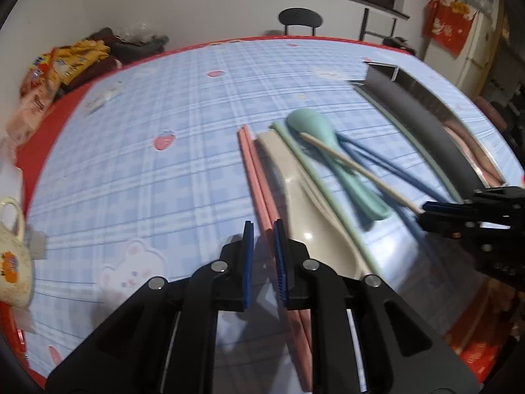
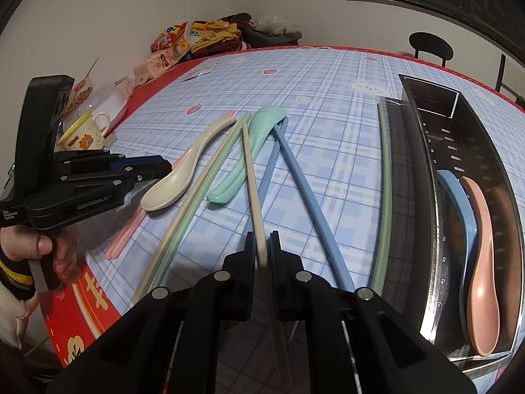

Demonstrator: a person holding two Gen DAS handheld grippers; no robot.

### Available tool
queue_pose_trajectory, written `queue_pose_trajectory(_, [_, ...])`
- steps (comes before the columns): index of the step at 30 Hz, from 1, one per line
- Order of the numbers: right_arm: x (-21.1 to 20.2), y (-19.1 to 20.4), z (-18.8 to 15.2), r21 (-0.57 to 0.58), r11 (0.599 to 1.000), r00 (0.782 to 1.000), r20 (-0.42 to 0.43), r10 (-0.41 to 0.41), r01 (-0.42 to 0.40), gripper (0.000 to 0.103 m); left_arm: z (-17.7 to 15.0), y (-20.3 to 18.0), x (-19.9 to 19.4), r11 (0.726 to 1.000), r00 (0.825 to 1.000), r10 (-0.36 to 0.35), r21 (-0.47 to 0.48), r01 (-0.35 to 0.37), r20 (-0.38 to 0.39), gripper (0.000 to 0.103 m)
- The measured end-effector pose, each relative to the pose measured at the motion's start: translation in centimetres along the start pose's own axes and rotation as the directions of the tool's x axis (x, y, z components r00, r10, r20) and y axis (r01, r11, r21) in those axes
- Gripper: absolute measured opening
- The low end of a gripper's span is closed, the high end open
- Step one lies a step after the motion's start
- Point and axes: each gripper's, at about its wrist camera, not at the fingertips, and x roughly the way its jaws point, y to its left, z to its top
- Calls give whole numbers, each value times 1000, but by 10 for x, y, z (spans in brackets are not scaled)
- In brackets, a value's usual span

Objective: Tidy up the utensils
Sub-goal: 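Grasp a pink chopstick with the left tool while the right tool grasps a beige chopstick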

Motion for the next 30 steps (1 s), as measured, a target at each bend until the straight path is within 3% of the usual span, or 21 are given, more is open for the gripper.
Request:
queue_pose_trajectory(9, [0,0,1,2,1000,1000,0,3,-3,9,-1,1,2,1000,1000,-22,-1,22,0,16])
queue_pose_trajectory(17, [0,0,1,2,1000,1000,0,3,-3,9,-2,2,5,1000,1000,25,18,-25,-11,19])
queue_pose_trajectory(23, [1,1,1,-6,1000,1000,-1,-6,6,9,-6,-5,4,993,998,63,99,-63,-4,20])
queue_pose_trajectory(25, [1,3,0,-14,1000,1000,-1,-16,16,9,-6,-4,4,993,997,71,94,-70,0,27])
queue_pose_trajectory(27, [1,5,0,-19,1000,1000,-1,-23,23,9,-6,-1,4,990,994,111,81,-112,10,43])
queue_pose_trajectory(30, [1,6,0,-22,999,1000,-2,-28,28,9,-7,3,4,993,995,99,66,-100,14,41])
